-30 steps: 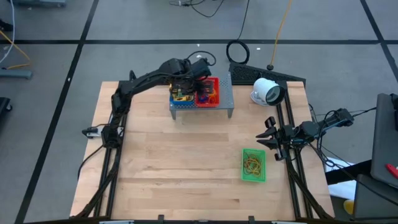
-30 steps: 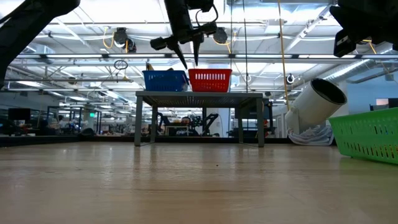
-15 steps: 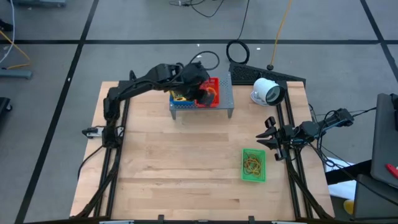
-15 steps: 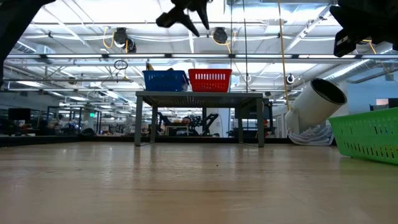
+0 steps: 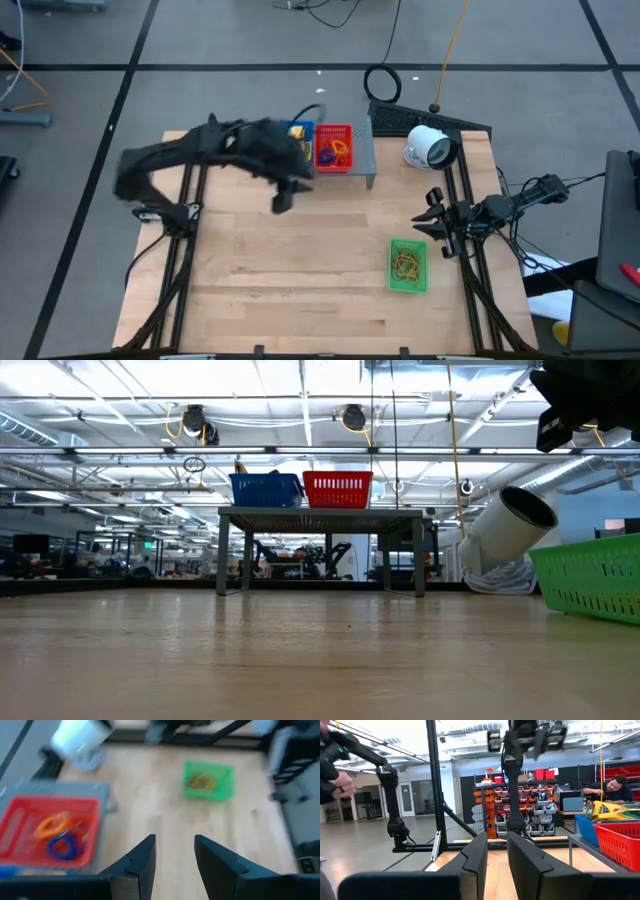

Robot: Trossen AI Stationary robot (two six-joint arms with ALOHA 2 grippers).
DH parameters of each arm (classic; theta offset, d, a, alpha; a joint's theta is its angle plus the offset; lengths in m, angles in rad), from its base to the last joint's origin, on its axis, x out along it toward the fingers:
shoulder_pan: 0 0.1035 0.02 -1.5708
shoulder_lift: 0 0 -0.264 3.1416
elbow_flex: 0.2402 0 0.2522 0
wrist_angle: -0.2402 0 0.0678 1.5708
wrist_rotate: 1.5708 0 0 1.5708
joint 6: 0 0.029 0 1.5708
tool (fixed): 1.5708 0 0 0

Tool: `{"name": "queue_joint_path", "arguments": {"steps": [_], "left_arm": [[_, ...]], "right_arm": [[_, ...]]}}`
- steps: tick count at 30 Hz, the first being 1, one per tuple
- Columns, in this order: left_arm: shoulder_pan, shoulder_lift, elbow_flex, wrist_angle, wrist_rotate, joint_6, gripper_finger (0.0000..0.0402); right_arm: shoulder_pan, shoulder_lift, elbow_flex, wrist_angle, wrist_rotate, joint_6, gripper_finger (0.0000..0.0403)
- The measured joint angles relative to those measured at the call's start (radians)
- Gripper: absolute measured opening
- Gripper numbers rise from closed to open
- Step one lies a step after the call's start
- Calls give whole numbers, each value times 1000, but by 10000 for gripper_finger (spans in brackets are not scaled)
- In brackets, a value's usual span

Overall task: Pick & Place Office Desk Supplies
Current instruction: Put the green bin with rubber bands on the shelf

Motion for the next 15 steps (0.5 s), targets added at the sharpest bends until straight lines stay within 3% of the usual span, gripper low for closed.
{"name": "queue_joint_path", "arguments": {"steps": [3,9,12,15], "left_arm": [[-28,-201,-335,302,54,24,143],[-87,-567,-934,918,64,38,143],[-109,-756,-1161,1064,96,79,143],[-133,-933,-1319,1070,90,90,143]], "right_arm": [[0,0,0,0,0,0,64],[0,0,0,0,0,0,64],[0,0,0,0,0,0,64],[0,0,0,0,0,0,64]]}}
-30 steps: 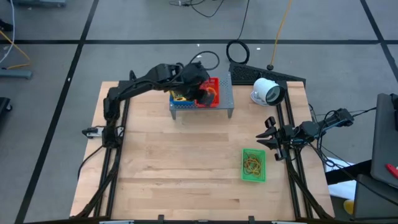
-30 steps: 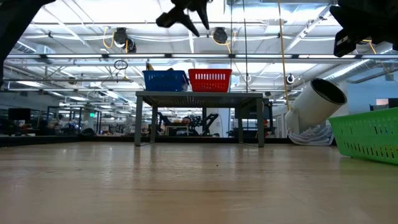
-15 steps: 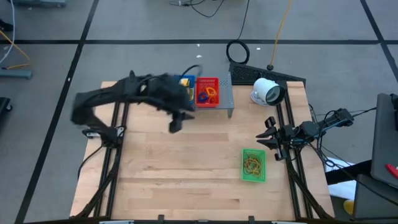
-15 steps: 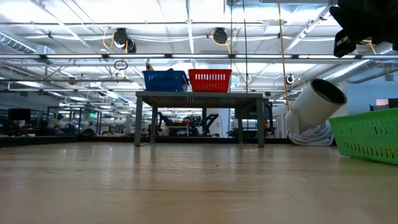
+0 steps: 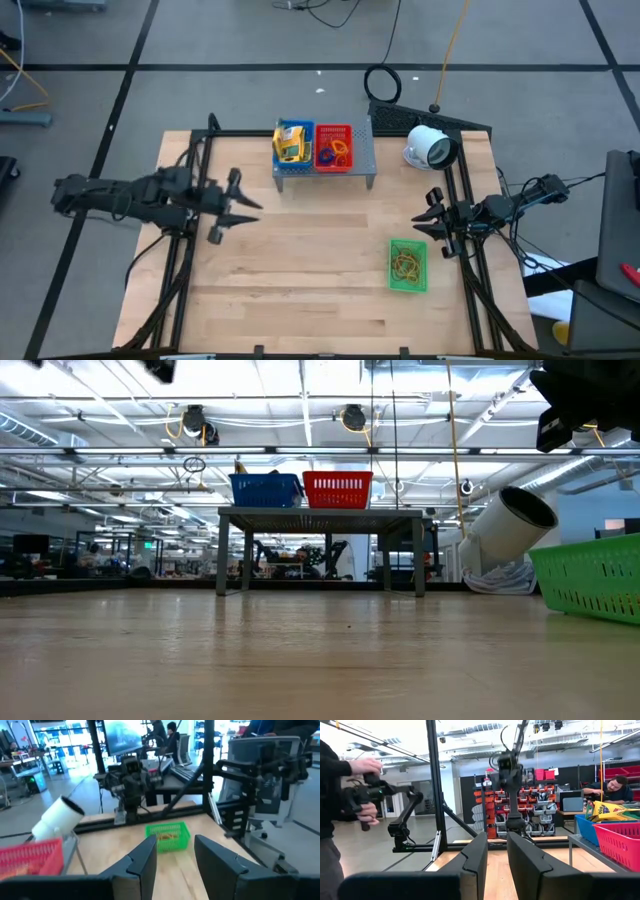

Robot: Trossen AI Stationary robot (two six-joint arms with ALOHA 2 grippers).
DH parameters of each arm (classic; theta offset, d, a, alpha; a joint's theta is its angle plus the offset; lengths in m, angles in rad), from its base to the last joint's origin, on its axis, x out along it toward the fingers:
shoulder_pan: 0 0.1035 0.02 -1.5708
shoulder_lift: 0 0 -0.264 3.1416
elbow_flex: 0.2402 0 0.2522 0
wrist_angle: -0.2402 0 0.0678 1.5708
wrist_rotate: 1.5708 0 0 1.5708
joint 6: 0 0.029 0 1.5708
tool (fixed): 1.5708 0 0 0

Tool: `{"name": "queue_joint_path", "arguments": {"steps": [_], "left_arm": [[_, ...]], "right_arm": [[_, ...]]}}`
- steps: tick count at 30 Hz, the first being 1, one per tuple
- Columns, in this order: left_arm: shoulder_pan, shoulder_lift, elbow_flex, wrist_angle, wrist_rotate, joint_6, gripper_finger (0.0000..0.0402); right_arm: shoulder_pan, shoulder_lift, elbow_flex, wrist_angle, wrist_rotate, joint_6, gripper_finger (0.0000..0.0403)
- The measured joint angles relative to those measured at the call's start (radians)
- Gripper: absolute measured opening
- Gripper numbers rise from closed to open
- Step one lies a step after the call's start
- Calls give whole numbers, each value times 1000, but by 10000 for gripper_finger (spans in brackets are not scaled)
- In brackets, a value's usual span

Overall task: Pick & Place Office Desk Supplies
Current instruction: Put the green bin with rubber bands on the shelf

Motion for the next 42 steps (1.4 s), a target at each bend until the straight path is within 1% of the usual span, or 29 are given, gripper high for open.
{"name": "queue_joint_path", "arguments": {"steps": [4,7,10,13,20,25,42], "left_arm": [[-27,-186,-147,-22,-9,-3,143],[-33,-309,-236,-22,-15,-6,143],[-38,-398,-301,-20,-31,-22,143],[-37,-450,-336,-61,-40,-52,143],[-37,-501,-354,-99,-41,-93,143],[-37,-502,-354,-98,-39,-133,143],[-37,-501,-354,-98,-40,-128,143]], "right_arm": [[0,0,0,0,0,0,63],[0,0,0,0,0,0,64],[0,0,0,0,0,0,63],[0,0,0,0,0,0,63],[0,0,0,0,0,0,63],[0,0,0,0,0,0,63],[0,0,0,0,0,0,63]]}}
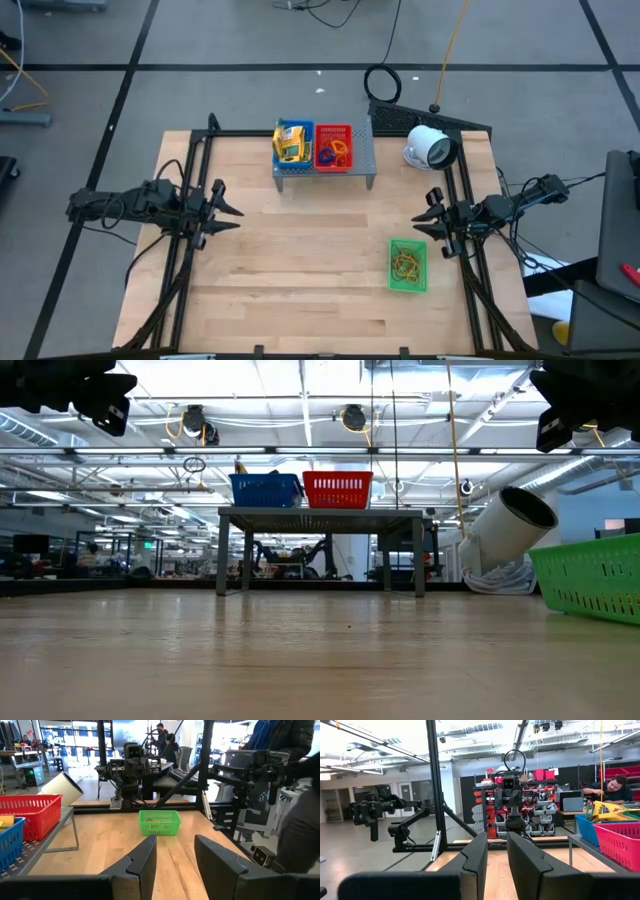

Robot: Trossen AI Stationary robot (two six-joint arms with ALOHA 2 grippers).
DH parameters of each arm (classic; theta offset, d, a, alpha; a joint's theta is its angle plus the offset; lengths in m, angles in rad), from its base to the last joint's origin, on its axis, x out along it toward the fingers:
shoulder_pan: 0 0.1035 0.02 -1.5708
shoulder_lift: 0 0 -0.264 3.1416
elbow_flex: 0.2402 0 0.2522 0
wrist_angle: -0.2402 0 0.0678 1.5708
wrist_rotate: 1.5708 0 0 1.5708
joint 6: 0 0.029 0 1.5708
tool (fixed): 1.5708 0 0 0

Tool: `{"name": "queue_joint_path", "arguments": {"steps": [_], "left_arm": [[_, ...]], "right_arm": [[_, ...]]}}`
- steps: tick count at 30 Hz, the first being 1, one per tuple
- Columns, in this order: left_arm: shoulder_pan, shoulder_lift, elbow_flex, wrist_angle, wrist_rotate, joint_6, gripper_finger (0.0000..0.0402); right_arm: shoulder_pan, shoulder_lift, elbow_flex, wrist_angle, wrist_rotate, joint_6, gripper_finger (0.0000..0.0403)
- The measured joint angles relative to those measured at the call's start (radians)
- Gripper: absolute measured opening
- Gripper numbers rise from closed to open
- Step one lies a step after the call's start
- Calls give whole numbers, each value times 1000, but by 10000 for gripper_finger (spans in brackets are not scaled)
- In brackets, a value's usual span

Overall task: Pick & Place Office Desk Supplies
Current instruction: Put the green bin with rubber bands on the shelf

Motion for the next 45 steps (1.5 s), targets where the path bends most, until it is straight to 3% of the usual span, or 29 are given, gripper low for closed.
{"name": "queue_joint_path", "arguments": {"steps": [15,22,24,29,33,40,45], "left_arm": [[0,0,0,1,0,0,143],[0,0,0,1,-1,0,143],[0,0,0,1,-1,0,143],[0,0,0,1,-1,0,143],[0,0,0,2,-1,0,143],[0,0,1,2,-1,0,143],[0,0,1,6,-1,0,143]], "right_arm": [[0,0,0,41,0,3,63],[0,0,0,70,1,189,63],[-2,4,10,76,29,176,64],[-2,91,145,-254,80,115,64],[-3,212,330,-381,88,28,64],[-2,478,604,-598,279,-2,64],[-2,646,770,-709,322,-1,64]]}}
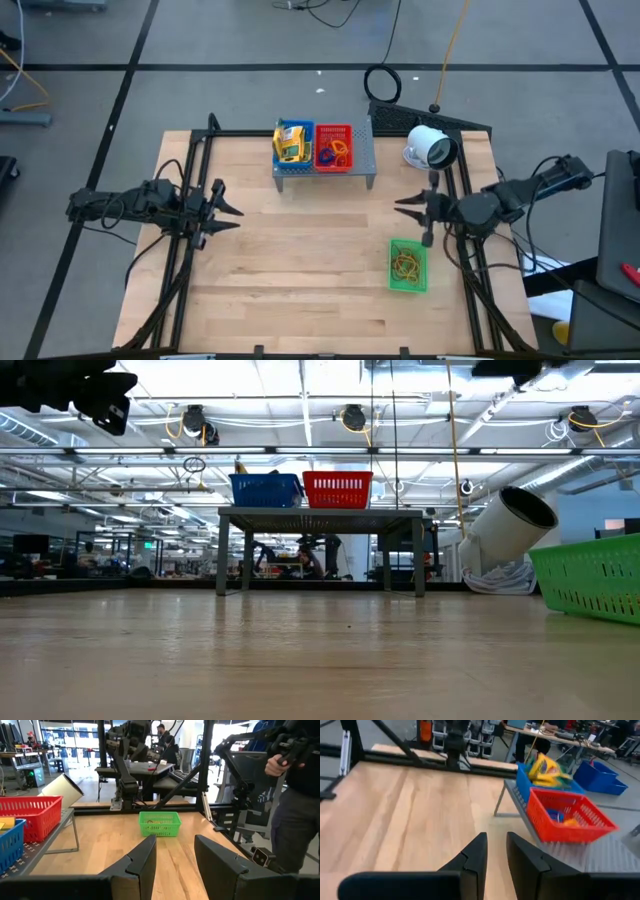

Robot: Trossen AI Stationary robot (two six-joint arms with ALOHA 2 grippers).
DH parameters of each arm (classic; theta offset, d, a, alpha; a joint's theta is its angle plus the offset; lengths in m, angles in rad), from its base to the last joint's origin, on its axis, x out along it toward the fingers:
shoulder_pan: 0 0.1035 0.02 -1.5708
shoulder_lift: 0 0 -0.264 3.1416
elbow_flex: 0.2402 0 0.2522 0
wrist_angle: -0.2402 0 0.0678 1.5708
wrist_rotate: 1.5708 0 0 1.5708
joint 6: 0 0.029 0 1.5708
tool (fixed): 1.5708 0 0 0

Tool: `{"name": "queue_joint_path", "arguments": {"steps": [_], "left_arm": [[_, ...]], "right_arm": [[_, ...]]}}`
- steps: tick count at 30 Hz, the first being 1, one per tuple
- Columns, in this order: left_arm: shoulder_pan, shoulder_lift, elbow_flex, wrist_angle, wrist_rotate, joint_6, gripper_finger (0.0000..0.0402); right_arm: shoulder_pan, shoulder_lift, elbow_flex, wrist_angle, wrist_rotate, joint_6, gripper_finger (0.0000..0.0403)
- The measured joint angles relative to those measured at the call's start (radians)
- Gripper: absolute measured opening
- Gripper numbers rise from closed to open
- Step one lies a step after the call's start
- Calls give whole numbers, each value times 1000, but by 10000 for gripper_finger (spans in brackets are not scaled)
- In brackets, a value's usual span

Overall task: Pick & Place Office Desk Supplies
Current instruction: Put the green bin with rubber bands on the shelf

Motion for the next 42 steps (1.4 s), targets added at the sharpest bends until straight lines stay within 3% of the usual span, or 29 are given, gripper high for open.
{"name": "queue_joint_path", "arguments": {"steps": [3,9,13,21,24,27,32,42], "left_arm": [[0,0,0,0,0,0,143],[0,0,0,0,0,0,143],[0,0,0,0,0,0,143],[0,0,0,0,0,0,143],[0,0,0,0,0,0,143],[0,0,0,0,0,0,143],[0,0,0,0,0,0,143],[0,0,0,0,0,0,143]], "right_arm": [[1,86,90,-31,30,15,64],[10,267,304,-180,264,53,83],[17,393,494,-335,363,163,113],[-4,595,781,-541,381,385,155],[-23,651,859,-633,283,528,157],[-44,689,914,-721,106,706,150],[-54,717,920,-807,-139,963,135],[19,750,919,-1212,-432,1417,112]]}}
